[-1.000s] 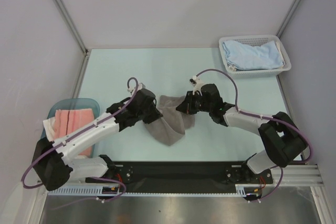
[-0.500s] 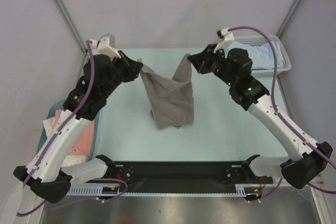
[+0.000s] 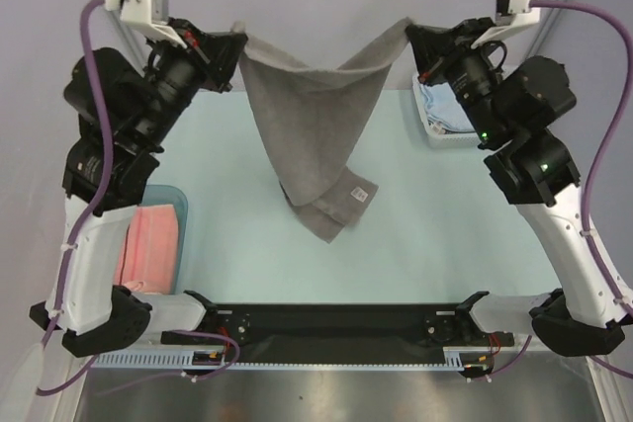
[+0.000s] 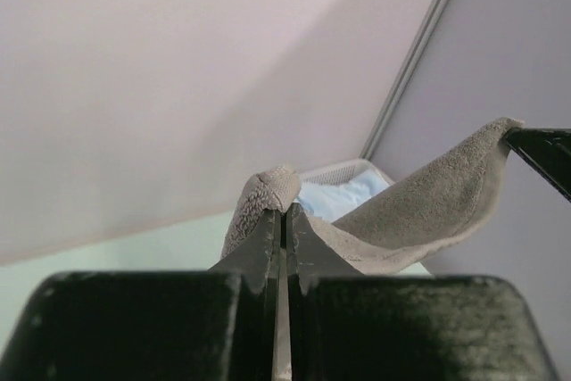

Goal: Fold and stack the towels
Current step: Flatten out the crumpled towel

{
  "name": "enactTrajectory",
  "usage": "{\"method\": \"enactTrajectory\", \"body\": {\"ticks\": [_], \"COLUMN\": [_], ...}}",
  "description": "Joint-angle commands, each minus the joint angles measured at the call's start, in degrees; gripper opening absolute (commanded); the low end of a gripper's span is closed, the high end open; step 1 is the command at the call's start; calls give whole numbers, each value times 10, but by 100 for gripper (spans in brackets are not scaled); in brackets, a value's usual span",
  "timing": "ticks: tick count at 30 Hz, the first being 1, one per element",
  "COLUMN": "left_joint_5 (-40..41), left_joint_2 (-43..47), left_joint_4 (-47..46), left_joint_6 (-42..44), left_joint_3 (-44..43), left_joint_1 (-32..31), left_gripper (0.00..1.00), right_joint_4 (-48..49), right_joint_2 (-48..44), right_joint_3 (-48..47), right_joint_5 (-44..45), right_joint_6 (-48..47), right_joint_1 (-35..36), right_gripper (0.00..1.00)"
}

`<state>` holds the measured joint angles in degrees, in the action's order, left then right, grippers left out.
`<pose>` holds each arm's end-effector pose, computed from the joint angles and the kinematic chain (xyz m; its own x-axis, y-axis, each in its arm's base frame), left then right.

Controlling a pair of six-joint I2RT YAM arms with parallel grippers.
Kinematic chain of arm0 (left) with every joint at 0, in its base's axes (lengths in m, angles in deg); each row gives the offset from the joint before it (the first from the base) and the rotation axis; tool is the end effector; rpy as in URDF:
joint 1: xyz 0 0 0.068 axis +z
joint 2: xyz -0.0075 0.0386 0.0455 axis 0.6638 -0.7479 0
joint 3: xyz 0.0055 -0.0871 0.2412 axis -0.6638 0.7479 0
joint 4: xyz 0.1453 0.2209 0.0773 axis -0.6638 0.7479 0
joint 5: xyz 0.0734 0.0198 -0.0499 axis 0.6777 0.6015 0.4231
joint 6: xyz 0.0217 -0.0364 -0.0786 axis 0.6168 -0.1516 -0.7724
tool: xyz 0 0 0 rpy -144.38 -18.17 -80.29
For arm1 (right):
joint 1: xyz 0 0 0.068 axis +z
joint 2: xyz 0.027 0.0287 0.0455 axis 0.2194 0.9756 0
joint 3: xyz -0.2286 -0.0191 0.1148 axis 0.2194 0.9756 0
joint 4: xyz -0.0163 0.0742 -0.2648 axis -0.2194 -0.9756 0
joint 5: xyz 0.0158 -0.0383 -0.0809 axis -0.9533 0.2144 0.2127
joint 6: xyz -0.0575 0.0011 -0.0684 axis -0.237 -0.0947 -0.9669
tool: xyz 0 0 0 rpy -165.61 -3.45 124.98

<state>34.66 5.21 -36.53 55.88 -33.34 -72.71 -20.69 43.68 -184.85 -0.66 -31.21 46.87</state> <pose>0.2138 -0.1241 0.5954 0.0210 -0.3203 -0.9471 0.4929 0.8275 -0.2689 0.2354 0.1472 0.5815 0.1621 0.3510 -0.9222 -0.4952 0.8373 0.2316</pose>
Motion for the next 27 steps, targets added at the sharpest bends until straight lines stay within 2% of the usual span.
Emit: {"method": "enactTrajectory", "body": {"ticks": [1, 6, 12, 18, 23, 27], "left_joint_5": [-27, -65, -95, -101, -79, -73], "left_joint_2": [-13, -25, 8, 37, 23, -17], "left_joint_4": [-2, -12, -57, -98, -111, -110], "left_joint_6": [75, 101, 113, 111, 109, 103], "left_joint_3": [-90, -173, -176, -178, -196, -196], "left_joint_1": [-7, -18, -27, -28, -27, -15], "left_gripper": [0, 0, 0, 0, 0, 0], "right_joint_4": [-6, 3, 13, 28, 24, 42], "right_joint_2": [3, 8, 11, 11, 43, 92], "right_joint_3": [-82, -145, -214, -257, -309, -312], "right_joint_5": [36, 45, 99, 114, 120, 171], "right_joint_6": [-58, -115, -218, -267, -301, -348], "right_joint_1": [15, 48, 140, 201, 214, 210], "right_gripper": [0, 0, 0, 0, 0, 0]}}
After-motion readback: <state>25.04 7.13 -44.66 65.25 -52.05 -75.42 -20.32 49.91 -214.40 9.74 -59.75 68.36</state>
